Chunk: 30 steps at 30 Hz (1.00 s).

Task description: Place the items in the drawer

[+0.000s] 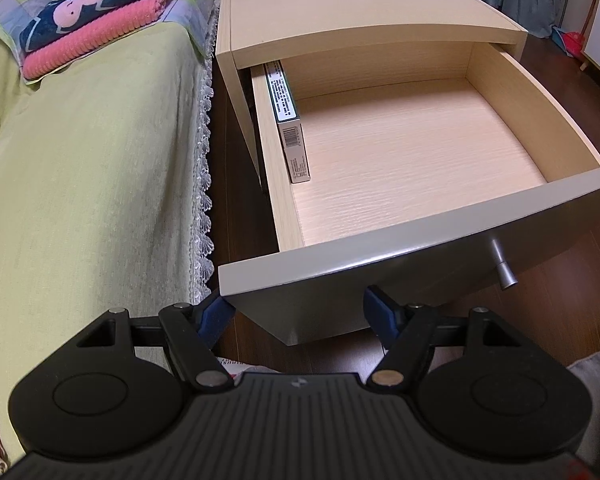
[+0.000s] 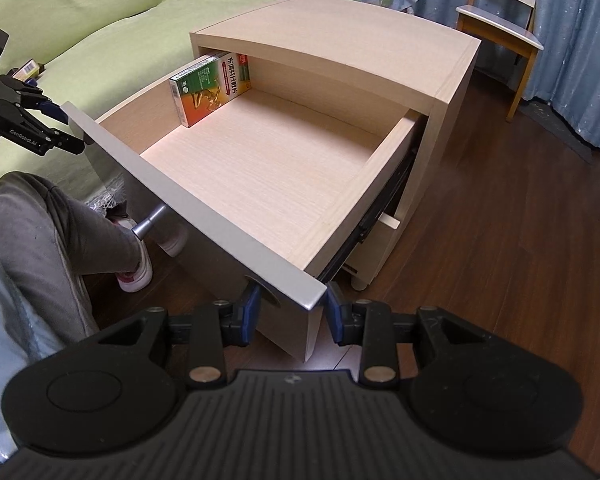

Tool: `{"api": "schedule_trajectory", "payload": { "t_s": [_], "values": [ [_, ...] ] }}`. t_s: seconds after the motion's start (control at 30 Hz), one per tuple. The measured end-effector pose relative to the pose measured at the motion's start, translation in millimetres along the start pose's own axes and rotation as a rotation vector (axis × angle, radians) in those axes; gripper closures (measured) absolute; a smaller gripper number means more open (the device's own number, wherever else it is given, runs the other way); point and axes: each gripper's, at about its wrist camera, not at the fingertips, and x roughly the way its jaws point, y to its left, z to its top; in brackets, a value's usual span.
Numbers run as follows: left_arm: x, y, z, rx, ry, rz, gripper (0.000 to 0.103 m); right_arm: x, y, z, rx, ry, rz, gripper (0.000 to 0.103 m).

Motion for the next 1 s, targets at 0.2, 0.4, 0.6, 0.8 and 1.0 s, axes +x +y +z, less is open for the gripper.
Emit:
{"api": "schedule_trajectory", "payload": {
  "t_s": [0.2,0.4,0.6,0.8,1.0],
  "values": [
    [7.7,3.4,12.5,-0.003,-0.004,-0.003,0.032,5.3,-6.4,8.6,0.006,-0.005,-0.012,0.073],
    [15.5,5.5,25.0,-0.004,-0.01,-0.003,0.032,10.8,-14.0,16.6,0.012,-0.014,-0.022,0.073],
    [24.3,8.3,39.9,-0.007,-0.01,-0.004,0.032,17.0,-22.0,25.0,0.022,-0.026,-0.034,0.072],
    [32.1,11.4,52.0,-0.009,-0.014,-0.006,0.032,22.5,-29.8,33.3,0.027,-0.035,-0.039,0.072],
    [38.8,13.1,61.2,-0.017,-0.017,-0.003,0.032,29.1,-38.3,40.8,0.029,-0.046,-0.044,0.072]
  ]
}}
